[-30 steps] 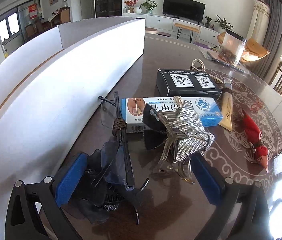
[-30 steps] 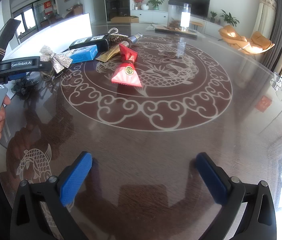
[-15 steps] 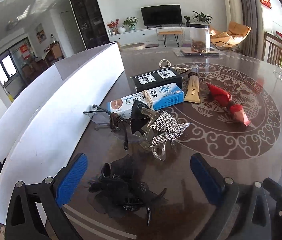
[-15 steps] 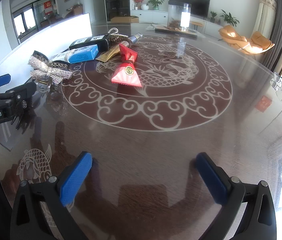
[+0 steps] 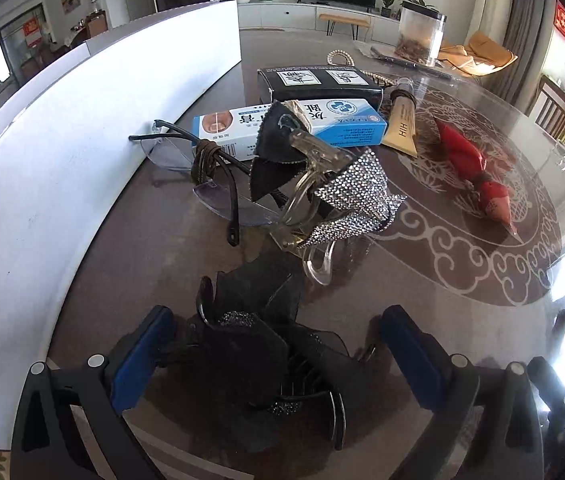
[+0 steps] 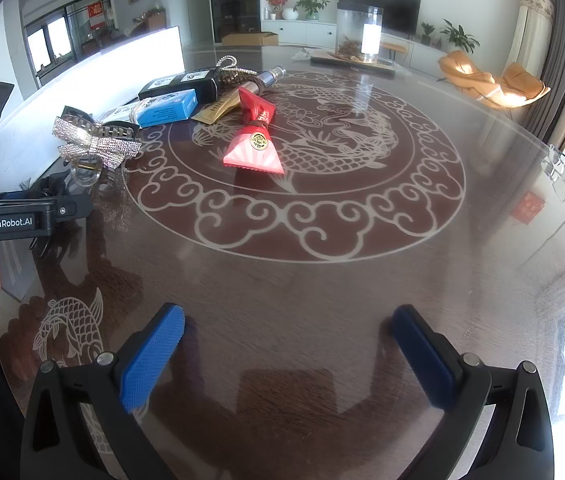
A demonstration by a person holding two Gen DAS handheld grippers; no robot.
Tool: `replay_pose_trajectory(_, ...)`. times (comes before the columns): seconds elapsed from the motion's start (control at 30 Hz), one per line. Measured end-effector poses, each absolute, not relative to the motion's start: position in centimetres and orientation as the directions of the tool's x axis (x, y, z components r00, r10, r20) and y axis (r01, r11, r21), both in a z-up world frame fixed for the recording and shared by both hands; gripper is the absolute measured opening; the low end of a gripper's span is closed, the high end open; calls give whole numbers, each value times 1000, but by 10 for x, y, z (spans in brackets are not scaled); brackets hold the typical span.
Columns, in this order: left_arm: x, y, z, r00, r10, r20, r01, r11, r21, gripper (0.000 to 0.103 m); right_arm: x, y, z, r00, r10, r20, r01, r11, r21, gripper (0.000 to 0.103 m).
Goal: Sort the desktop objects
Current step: 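Lower the left tool onto the black mesh hair accessory and grasp it, then lift the black mesh accessory with the left tool while the right tool grasps the red candy packet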
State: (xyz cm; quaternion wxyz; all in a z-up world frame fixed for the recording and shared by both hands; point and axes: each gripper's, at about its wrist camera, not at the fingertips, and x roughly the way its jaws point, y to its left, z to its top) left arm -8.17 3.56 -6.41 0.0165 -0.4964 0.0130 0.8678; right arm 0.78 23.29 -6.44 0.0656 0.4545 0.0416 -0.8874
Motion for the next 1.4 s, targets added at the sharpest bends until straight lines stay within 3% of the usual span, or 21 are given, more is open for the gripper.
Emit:
replay_pose_trajectory(1.03, -69, 37, -65, -499, 22, -867, -55, -998, 6, 103, 8, 233, -64, -578, -79, -812, 154, -988, -14, 103)
replay_pose_trajectory(1.13, -64, 38, -59, -524, 26, -852, -57, -998, 5, 81, 8, 233, -64, -578, -79, -812, 154, -988, -14, 103)
replay_pose_trajectory(1.4, -59, 36, -53, -551, 79, -831, -77, -996, -44, 80, -6, 240, -53, -578, -154, -801, 179, -982, 59, 103)
